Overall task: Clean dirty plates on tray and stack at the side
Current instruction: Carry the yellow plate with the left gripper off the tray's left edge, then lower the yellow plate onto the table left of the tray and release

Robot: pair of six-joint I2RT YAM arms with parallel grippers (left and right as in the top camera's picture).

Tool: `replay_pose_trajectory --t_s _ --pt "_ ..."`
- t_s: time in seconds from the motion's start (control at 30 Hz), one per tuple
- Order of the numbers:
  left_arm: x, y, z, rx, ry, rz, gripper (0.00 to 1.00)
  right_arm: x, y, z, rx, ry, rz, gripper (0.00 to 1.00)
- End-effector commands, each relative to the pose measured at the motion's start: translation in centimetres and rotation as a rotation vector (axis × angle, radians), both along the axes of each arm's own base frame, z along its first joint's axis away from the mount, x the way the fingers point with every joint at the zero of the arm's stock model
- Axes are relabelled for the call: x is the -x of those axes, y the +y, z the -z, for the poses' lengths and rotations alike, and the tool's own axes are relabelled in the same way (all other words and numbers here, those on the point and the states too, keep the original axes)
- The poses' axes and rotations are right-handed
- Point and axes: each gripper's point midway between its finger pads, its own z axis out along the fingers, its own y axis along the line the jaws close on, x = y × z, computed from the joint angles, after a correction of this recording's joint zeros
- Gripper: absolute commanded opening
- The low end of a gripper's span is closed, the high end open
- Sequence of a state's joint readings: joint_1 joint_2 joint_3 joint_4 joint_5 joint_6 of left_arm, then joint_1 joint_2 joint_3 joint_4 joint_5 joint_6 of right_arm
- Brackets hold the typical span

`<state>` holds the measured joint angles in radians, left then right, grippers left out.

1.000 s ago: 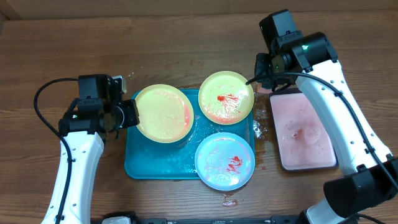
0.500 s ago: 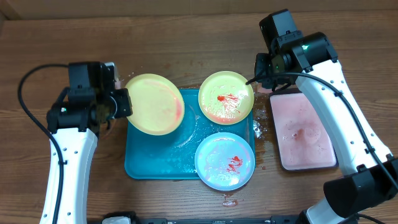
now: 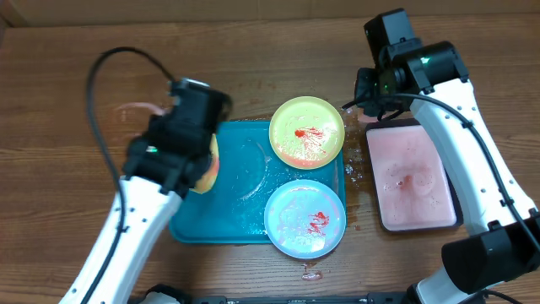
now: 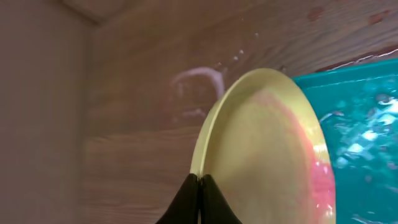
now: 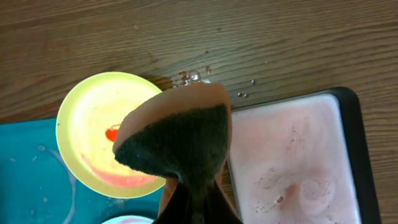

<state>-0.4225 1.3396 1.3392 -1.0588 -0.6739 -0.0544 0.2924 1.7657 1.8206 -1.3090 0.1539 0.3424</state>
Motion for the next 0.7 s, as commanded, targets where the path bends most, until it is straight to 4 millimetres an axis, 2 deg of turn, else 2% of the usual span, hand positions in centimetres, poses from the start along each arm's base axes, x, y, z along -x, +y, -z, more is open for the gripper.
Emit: replay_pose_trajectory --t_s 0.0,0.17,0.3,0.4,0.53,0.6,0.63,0.67 --pt "-0.5 -0.2 -3.0 -0.269 -0.083 -0.001 0.04 -0.1 -0.6 -2.2 -0.014 -0.062 0.011 0.04" --pt "-0.7 -2.7 -3.3 -0.4 -0.113 0.044 0.05 0.0 -0.6 -2.1 -0.012 -0.057 0.011 0.04" --pt "-1.0 -4.2 -2.2 -0.4 -0.095 0.079 0.04 0.2 -0.6 -2.1 -0.011 -0.05 0.011 0.04" --pt "-1.2 -5.0 -1.1 -0.337 -0.086 0.082 0.04 0.3 -0.7 -2.0 -0.009 -0.043 0.011 0.04" --pt "-1.0 -6.7 1.2 -0.153 -0.03 0.108 0.05 0.5 -0.7 -1.9 -0.007 -0.036 0.011 0.04" --pt "-0.9 -7.6 2.3 -0.059 0.002 0.12 0.18 0.5 -0.7 -1.9 -0.007 -0.036 0.011 0.04" --pt "-0.8 -7.9 2.6 -0.025 0.012 0.123 0.19 0.5 -0.7 -1.9 -0.007 -0.036 0.011 0.04" --pt "-0.8 -8.1 2.8 0.002 0.017 0.119 0.28 0.5 -0.7 -1.9 -0.006 -0.035 0.011 0.04"
